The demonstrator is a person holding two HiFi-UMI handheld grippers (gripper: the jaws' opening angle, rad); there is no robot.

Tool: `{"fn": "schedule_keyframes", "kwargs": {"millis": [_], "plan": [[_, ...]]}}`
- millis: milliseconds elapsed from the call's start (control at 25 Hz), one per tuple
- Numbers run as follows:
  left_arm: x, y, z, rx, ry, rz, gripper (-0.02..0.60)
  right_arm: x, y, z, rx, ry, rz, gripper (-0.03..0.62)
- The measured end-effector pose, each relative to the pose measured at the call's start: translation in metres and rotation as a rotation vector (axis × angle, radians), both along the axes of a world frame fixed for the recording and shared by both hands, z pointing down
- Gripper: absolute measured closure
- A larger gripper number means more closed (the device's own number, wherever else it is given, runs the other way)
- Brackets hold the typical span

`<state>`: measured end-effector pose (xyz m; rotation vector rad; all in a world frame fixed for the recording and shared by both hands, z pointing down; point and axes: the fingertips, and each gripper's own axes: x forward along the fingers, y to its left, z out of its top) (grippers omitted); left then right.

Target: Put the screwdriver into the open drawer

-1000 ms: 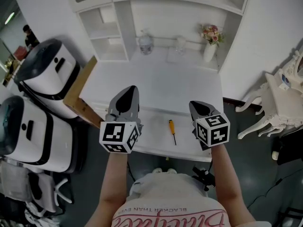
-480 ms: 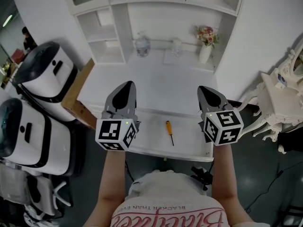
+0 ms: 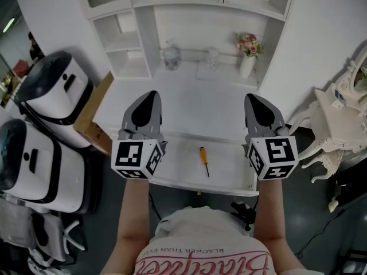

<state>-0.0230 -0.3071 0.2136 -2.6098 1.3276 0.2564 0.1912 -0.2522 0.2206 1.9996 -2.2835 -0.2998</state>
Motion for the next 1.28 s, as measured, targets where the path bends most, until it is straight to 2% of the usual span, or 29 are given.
{"fn": "schedule_keyframes", "kwargs": {"millis": [240, 440, 720, 1280], "plan": [[-0.008, 0.001, -0.021, 0.046, 0.012, -0.017, 0.583, 0.000, 0.011, -0.032, 0.125, 0.018, 0.025, 0.592], [-0.016, -0.001, -0.038, 0.085, 0.000, -0.046, 0.583, 0.003, 0.018, -0.046, 0.175, 0.033, 0.046, 0.592], [-0.020, -0.004, -0.045, 0.113, -0.030, -0.081, 0.583, 0.004, 0.021, -0.050, 0.184, 0.070, 0.061, 0.592], [-0.024, -0.006, -0.041, 0.105, -0.031, -0.090, 0.583, 0.006, 0.021, -0.046, 0.189, 0.072, 0.065, 0.592]]}}
